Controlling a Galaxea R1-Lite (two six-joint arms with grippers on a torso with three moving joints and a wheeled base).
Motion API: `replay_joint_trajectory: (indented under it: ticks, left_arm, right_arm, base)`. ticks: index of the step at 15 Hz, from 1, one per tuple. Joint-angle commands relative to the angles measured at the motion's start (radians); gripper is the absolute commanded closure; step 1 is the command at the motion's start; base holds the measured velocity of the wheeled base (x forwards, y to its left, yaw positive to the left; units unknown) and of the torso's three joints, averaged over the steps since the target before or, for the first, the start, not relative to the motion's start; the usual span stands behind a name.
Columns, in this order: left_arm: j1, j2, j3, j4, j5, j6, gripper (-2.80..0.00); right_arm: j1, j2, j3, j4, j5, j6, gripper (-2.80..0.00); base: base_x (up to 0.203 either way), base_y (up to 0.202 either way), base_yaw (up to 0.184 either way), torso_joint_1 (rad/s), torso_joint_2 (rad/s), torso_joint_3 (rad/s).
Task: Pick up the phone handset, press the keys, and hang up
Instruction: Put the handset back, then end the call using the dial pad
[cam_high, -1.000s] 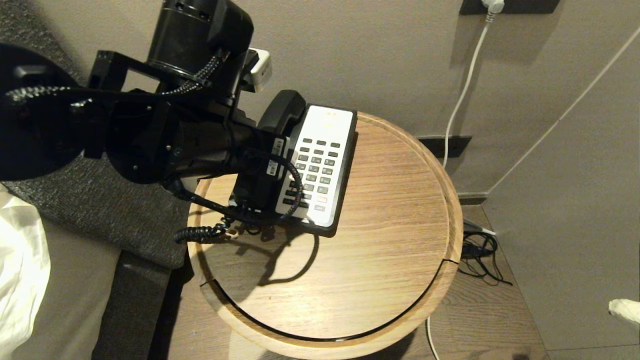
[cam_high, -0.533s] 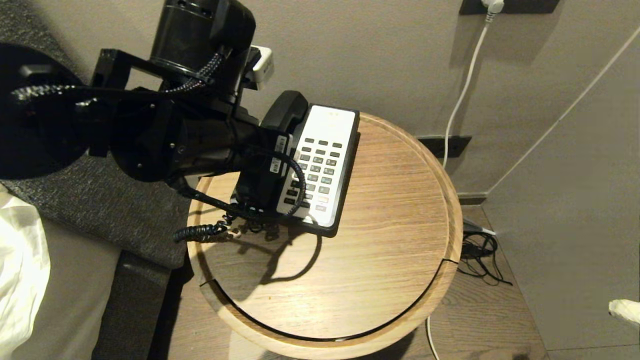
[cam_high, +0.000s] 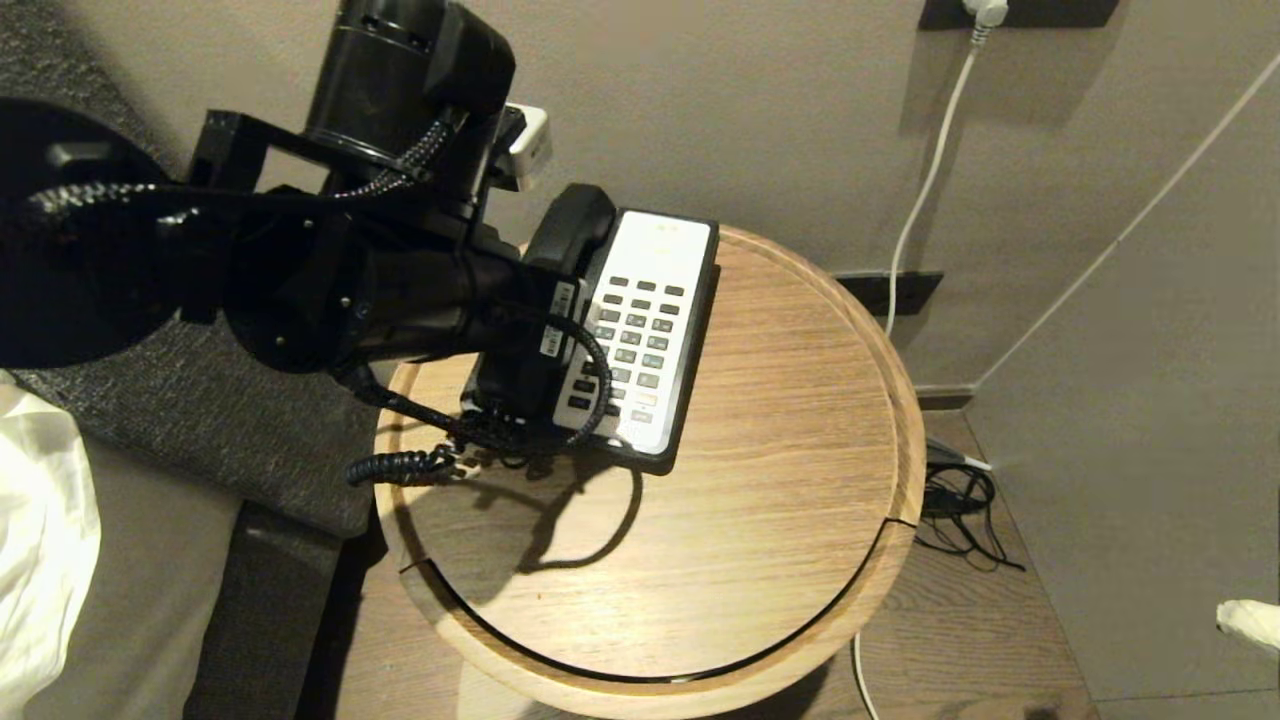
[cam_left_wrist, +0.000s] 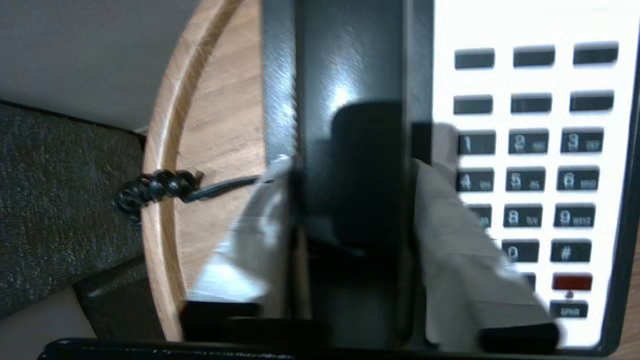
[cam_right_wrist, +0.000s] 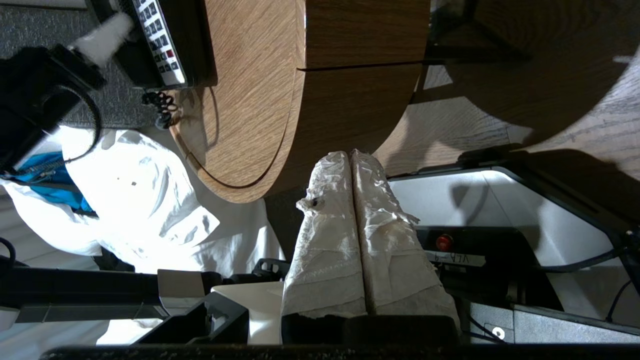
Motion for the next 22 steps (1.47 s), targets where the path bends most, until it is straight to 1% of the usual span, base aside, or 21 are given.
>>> replay_joint_trajectory:
  ticks: [1,6,10,11,12,14,15,18,20,22]
  left_arm:
    - [0.0,0.001,0.008,0.0,0.005,-0.003,-2.8]
    - [0.002,-0.015,-0.018,-0.006,0.013,-0.004,-2.8]
    - [0.006,-0.08,-0.001,-0.004,0.011,-0.004,-2.8]
    - [0.009,-0.109,0.021,-0.004,0.01,-0.005,-0.54]
    - [0.014,-0.143,0.061,-0.004,0.007,-0.006,0.0]
    - [0.031,-0.23,0.133,-0.005,-0.001,-0.008,0.0]
    - [0.037,-0.287,0.179,-0.005,-0.01,-0.008,0.0]
    - [0.068,-0.49,0.355,-0.005,-0.047,-0.008,0.0]
    - [0.108,-0.62,0.465,-0.004,-0.1,-0.009,0.0]
    - [0.17,-0.725,0.593,-0.005,-0.185,-0.013,0.0]
  right_arm:
    - [0.0,0.0,-0.001,0.001,0.003,0.005,0.0]
    - [0.0,0.001,0.002,0.001,0.003,0.005,0.0]
    - [0.002,0.002,0.004,0.001,0.003,-0.011,0.0]
    - [0.001,0.001,0.003,0.002,0.003,-0.012,0.0]
    - [0.001,-0.001,0.006,0.007,0.003,-0.011,0.0]
    - [0.001,-0.026,-0.004,0.031,0.002,-0.01,0.0]
    - [0.001,-0.029,-0.036,0.056,0.001,-0.01,0.0]
    - [-0.005,0.017,-0.193,0.166,0.001,-0.008,0.0]
    - [-0.007,0.095,-0.321,0.228,0.0,-0.005,0.0]
    - [0.001,0.224,-0.444,0.29,0.0,-0.01,0.0]
  base:
    - [0.0,0.0,0.0,0.0,0.0,0.0]
    - [0.0,0.0,0.0,0.0,0.0,0.0]
    - [0.0,0.0,0.0,0.0,0.0,0.0]
    - [0.0,0.0,0.0,0.0,0.0,0.0]
    - [0.0,0.0,0.0,0.0,0.0,0.0]
    - [0.0,0.0,0.0,0.0,0.0,0.0]
    - [0.0,0.0,0.0,0.0,0.0,0.0]
    - [0.0,0.0,0.0,0.0,0.0,0.0]
    - [0.0,0.0,0.0,0.0,0.0,0.0]
    - [0.0,0.0,0.0,0.0,0.0,0.0]
